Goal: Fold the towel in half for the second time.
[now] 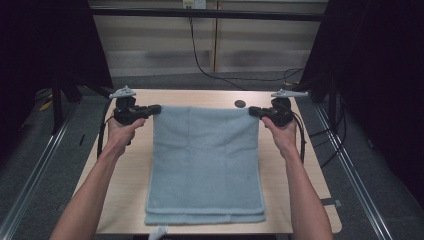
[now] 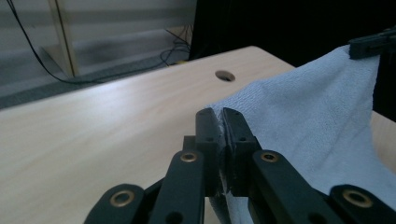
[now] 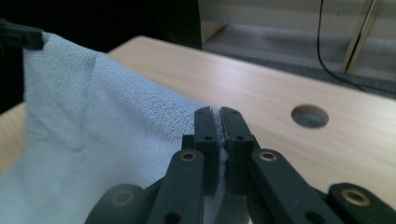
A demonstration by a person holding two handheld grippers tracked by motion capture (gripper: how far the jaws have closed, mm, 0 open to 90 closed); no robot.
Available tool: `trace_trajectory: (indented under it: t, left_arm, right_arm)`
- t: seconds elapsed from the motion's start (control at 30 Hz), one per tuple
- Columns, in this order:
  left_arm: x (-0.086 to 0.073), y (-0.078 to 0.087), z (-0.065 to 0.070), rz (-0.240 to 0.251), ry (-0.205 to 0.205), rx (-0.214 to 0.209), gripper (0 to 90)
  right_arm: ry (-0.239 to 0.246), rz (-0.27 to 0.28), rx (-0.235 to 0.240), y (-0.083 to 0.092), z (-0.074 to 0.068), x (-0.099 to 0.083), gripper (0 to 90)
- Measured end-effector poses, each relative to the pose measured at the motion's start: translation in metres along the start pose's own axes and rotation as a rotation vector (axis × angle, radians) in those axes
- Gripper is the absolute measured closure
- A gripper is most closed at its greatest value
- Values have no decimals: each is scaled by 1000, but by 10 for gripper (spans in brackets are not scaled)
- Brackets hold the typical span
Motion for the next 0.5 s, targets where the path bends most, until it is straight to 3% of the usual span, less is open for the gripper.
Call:
trace_trajectory:
  t: [0.07,0.17,0.2,0.27,0.3,0.33,0.37,0.5]
  left_arm:
    - [1,5,7,1,-34,3,861]
    - [-4,12,14,20,-37,-14,865]
    - [-19,21,26,37,-39,-56,865]
    - [-27,23,30,28,-53,-53,865]
    - [-37,27,35,15,-78,-43,865]
    - [-45,31,39,19,-70,-63,865]
    - [-55,42,44,43,-44,-73,865]
    - [-67,55,49,46,-32,-90,865]
  right_arm:
    - [9,19,4,5,-2,6,865]
    - [21,27,17,12,-7,5,865]
    - [43,16,38,19,-18,-4,865]
    - [50,14,47,22,-23,-10,865]
    - [44,20,79,30,-31,-20,865]
    - [44,20,79,30,-31,-20,865]
    - [57,19,91,39,-40,-30,865]
    - [56,25,126,58,-57,-48,863]
Point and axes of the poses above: each handheld gripper's, and its own axes: y roughly backward along the jaws, x roughly out of its top, z roughly to its right, the point moved 6 cm from there along -y, roughly forward along the jaws, and after that the axes turned 7 degrees about y, right-handed, at the moved point
